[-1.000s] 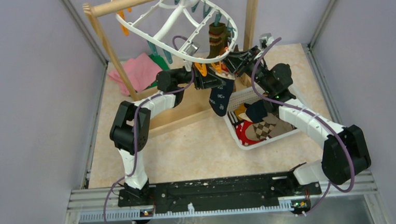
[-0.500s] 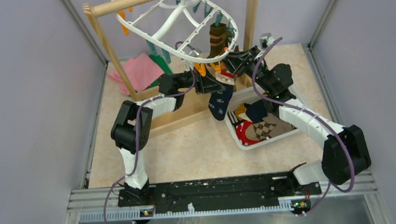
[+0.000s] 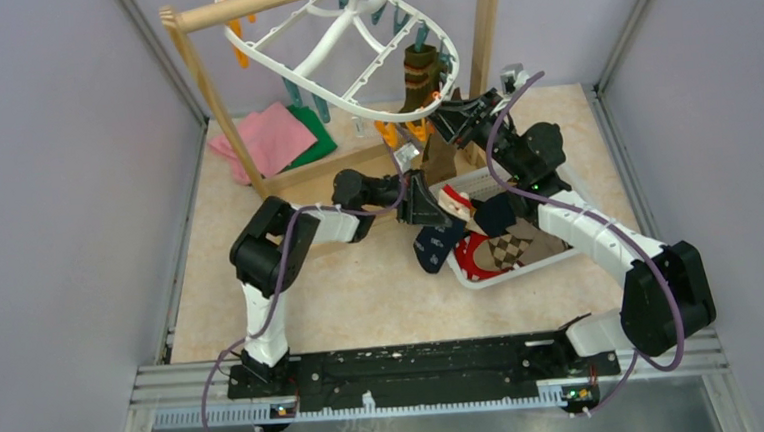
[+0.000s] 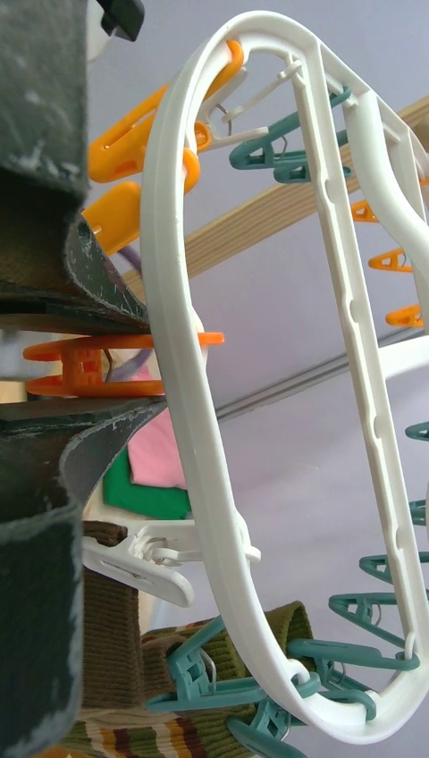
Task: Clip the socks to the hanger
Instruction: Clamp the sock onto the hanger.
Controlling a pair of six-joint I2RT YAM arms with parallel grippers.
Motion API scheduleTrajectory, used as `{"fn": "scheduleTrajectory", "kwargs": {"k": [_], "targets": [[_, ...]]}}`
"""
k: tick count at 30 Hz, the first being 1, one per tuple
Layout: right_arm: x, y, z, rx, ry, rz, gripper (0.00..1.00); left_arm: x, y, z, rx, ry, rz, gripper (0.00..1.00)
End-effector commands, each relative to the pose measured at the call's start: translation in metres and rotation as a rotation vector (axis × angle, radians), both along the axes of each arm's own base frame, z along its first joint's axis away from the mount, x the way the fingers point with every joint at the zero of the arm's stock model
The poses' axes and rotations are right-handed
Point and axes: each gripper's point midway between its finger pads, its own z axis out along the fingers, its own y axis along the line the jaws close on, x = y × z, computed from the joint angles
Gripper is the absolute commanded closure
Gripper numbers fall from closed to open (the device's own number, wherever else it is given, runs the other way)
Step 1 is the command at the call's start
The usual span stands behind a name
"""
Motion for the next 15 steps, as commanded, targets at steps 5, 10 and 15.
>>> {"fn": "scheduleTrajectory", "kwargs": {"k": [5,10,15], "targets": [[-0.008,-0.008,0.029,0.023,-0.074,-0.013,0.89,-0.02,-0.017,-0.02,-0.089,-0.035,-0.04,1.0],[-0.007,-0.009,0.027,0.012,-0.07,-0.024,0.89,-0.016,-0.022,-0.063,-0.001,0.203,-0.02,1.0],[-0.006,-0.007,0.024,0.012,-0.065,-0.02,0.89,-0.021,-0.02,-0.084,0.083,0.301,-0.005,0.99]]}}
